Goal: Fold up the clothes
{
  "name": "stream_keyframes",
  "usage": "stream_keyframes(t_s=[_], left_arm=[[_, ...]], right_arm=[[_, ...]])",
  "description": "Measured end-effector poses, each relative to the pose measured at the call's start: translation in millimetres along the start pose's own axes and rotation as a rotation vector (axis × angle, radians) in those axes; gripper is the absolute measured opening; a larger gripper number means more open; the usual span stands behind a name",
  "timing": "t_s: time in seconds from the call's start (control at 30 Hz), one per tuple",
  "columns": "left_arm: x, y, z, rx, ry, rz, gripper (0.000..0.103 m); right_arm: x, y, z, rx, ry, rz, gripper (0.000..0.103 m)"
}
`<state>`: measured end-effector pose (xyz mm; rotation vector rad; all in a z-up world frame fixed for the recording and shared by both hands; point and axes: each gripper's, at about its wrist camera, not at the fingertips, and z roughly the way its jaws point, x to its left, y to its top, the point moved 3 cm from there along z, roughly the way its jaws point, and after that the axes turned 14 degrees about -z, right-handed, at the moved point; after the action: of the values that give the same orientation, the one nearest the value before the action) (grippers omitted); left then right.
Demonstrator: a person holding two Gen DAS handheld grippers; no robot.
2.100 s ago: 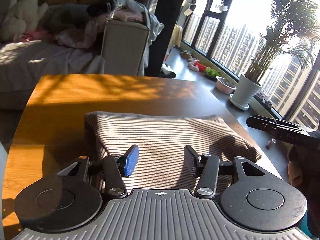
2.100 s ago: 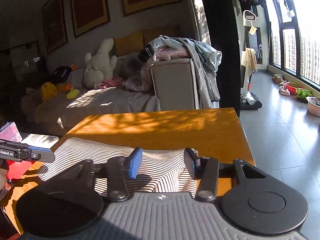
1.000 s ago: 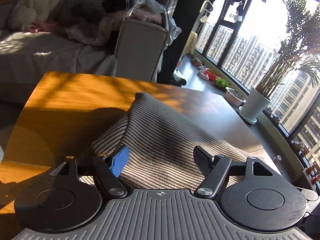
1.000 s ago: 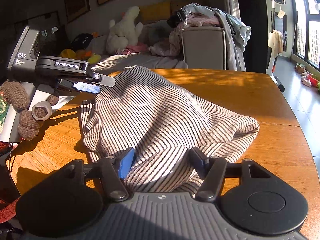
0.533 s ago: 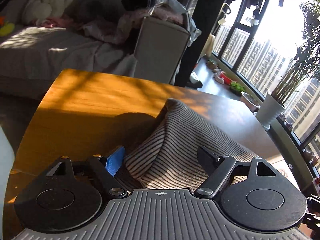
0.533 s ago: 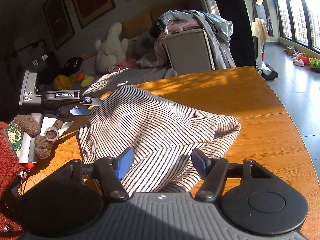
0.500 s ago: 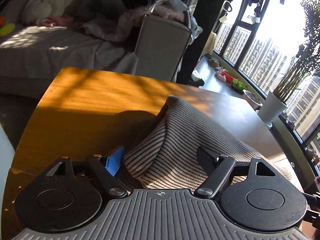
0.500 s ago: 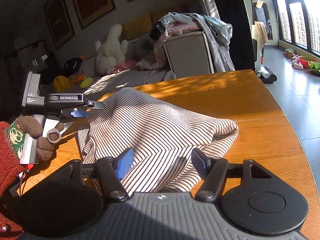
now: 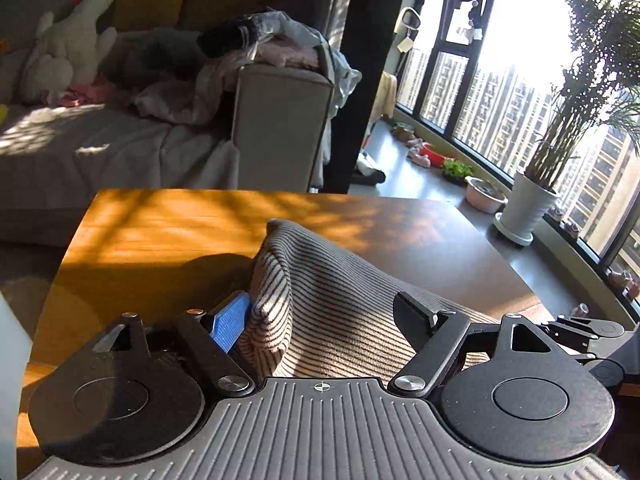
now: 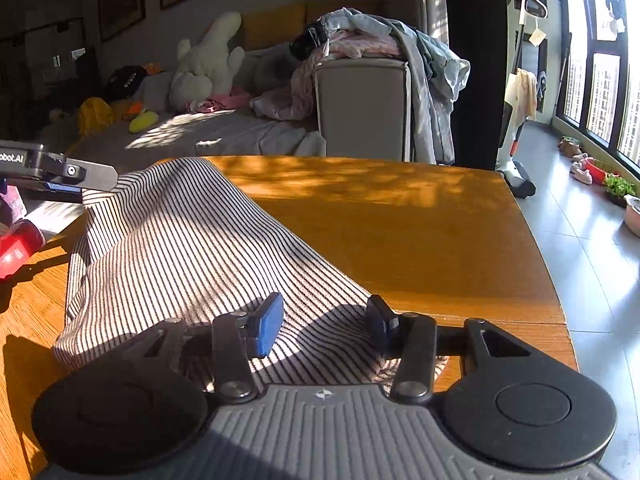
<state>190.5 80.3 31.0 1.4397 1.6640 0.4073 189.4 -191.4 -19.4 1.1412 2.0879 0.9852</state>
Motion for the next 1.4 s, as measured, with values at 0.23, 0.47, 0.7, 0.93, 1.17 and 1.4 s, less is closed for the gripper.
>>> stream_keyframes(t_s=[0.23,0.47,0.7,0.93,1.17,1.4], left_arm=[[-13,-10,-11,0.038,-0.092,0.009,0.088],[-44,-61,5,0.268,-0.274,0.024,0.071],[-43,-76,37,0.288,-0.249,0.075,0.061],[-19,-53,57,0.243,-0.216,0.004,0.053],[-10,-43,64,0.21,-0.185,-0.028,0.061],[-14,-45,49,0.195,-0.164,-0.003,0.062]], right_arm=[[8,-23,-33,0.013,-0.058,-0.007,0.046],[13,-51,-74,0.009,-0.105,0.02,0.049],[25,-56,-88,0.025,-0.137,0.004,0.049],[67,-55,-100,0.004,0.007,0.001,0.049],[84,-21,-115,-0.082,0.068,-0.078,0.058],[103,-1,-99,-0.118,0.122,-0.113,0.047]])
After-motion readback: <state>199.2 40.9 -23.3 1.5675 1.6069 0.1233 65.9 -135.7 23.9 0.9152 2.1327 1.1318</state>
